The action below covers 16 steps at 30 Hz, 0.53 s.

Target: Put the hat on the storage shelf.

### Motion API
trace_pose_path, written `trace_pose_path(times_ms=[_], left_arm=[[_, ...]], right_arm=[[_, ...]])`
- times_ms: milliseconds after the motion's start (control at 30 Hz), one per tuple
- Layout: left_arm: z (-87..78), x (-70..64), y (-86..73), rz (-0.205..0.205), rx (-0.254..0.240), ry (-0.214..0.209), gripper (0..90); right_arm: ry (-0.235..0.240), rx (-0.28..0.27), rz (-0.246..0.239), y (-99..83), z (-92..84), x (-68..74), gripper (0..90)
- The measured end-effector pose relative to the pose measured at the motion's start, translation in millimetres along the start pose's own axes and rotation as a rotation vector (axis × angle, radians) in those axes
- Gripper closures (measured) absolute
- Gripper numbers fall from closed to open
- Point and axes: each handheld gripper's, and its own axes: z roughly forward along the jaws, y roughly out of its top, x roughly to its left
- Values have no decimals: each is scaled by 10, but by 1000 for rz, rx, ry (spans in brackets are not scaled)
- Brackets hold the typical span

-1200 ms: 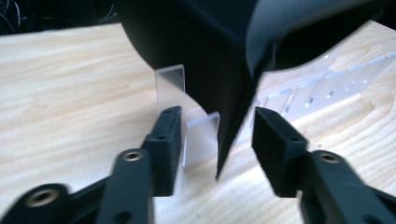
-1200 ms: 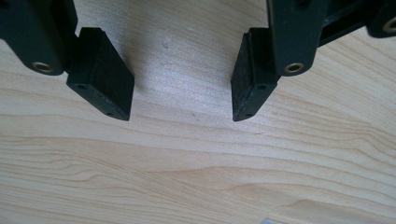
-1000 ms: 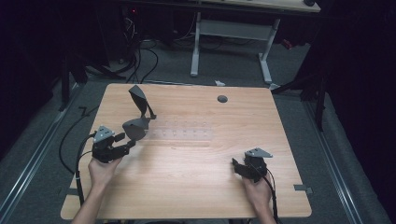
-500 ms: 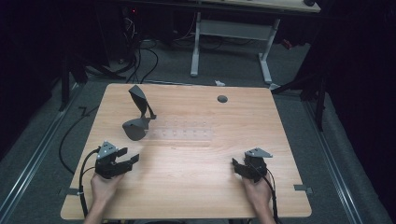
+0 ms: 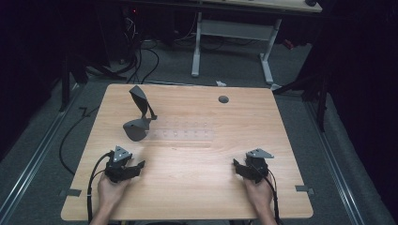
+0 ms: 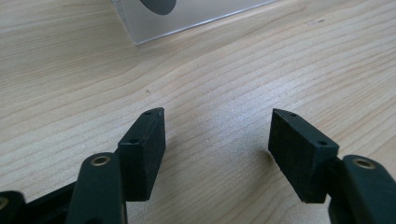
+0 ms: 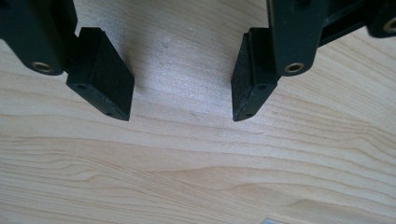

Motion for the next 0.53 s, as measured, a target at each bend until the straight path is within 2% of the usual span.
trace_pose_path(times_ms=[200, 533], left_arm=[[19, -13, -13, 4, 5, 12, 336], [19, -12, -12, 1, 6, 11, 334]], right_arm=[[0, 0, 1, 0, 0, 0, 394], [3, 0, 0, -1, 0, -1, 393]])
